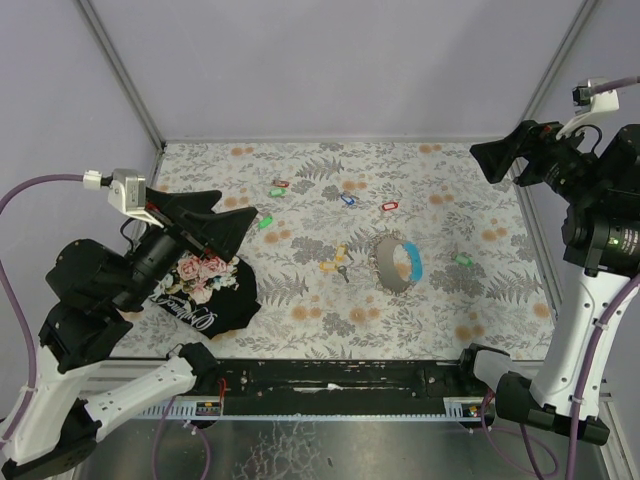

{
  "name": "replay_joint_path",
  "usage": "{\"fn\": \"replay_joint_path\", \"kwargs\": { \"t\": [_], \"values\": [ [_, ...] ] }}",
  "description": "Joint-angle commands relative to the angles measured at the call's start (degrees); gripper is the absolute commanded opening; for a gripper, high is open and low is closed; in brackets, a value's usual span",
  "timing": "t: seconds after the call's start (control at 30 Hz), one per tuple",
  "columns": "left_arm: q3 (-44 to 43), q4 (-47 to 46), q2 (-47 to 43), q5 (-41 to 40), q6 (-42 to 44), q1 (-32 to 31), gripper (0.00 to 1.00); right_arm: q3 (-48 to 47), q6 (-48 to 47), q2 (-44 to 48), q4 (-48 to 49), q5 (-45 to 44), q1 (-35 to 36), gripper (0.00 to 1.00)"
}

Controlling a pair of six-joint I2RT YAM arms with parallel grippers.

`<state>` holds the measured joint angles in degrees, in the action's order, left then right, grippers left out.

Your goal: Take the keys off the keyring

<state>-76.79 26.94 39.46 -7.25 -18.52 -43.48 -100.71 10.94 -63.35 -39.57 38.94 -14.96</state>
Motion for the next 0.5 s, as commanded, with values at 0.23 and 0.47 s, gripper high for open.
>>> {"fn": "replay_joint_path", "kwargs": {
  "t": [0.23,0.47],
  "values": [
    [1.6,-6.0,-0.6,4.3,-1.0,0.2,1.0,1.7,0.2,1.0,4.4,5.6,-0.3,0.99],
    [2.3,-6.4,-0.8,4.1,-0.6,0.2,1.0,1.8,0.2,1.2,4.5,8.1,-0.4,0.99]
  ]
}}
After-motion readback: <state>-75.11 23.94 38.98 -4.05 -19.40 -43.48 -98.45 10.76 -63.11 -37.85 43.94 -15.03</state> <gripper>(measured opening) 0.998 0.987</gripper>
